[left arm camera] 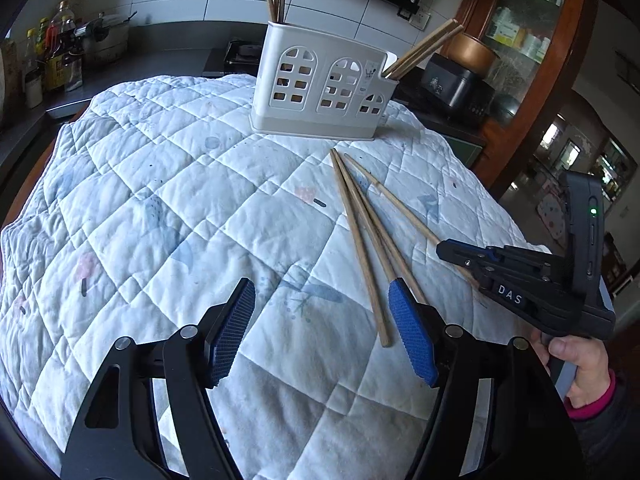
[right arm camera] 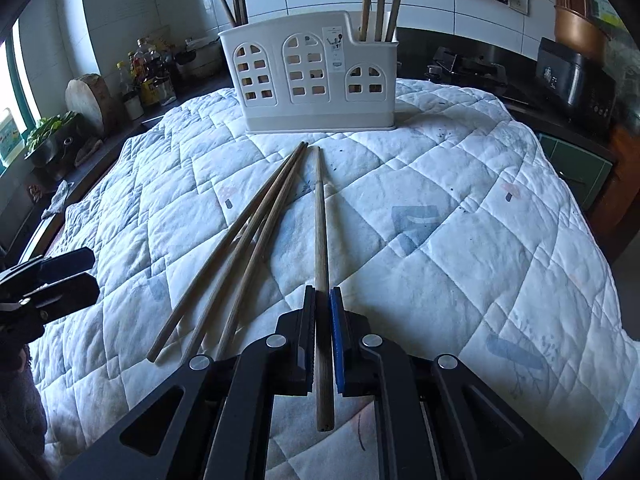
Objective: Organize utensils
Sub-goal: 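Close the right tool on a chopstick while the left tool grasps another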
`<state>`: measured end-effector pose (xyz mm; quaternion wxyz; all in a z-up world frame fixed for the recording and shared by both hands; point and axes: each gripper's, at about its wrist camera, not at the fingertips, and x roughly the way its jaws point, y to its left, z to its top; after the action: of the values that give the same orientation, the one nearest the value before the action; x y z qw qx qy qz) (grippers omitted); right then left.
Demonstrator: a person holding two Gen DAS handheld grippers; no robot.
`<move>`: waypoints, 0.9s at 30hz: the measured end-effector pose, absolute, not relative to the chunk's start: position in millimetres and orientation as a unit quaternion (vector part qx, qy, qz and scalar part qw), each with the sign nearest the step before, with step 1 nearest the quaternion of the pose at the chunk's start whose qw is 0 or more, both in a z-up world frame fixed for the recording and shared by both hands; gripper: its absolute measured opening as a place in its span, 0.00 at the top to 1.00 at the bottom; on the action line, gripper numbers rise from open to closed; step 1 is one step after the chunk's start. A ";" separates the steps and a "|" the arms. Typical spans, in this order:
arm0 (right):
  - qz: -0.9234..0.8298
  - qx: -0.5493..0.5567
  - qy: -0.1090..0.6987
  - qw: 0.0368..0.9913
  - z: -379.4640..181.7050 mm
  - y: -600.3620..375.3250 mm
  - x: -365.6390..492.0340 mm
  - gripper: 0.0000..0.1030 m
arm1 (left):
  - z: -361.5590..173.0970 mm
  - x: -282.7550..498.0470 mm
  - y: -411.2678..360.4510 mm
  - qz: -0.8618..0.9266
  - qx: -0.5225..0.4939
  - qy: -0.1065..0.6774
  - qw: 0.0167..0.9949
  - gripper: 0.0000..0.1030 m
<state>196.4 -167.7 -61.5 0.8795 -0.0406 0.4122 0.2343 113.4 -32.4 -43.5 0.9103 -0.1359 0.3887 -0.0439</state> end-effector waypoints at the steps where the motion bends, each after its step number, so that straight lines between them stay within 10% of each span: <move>1: 0.233 -0.035 0.410 0.881 -60.8 -170.3 196.1 0.93 | -44.4 117.3 -35.6 -0.045 -0.136 0.391 0.909 0.34; 27: 0.249 0.021 0.403 0.880 -65.7 -190.3 196.8 0.93 | -73.9 170.6 -74.4 -0.042 -0.089 0.434 0.895 0.72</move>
<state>196.8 -190.3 -65.7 0.8804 0.0214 0.4032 0.2488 170.6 -74.4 -73.9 0.8954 -0.0891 0.4344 -0.0416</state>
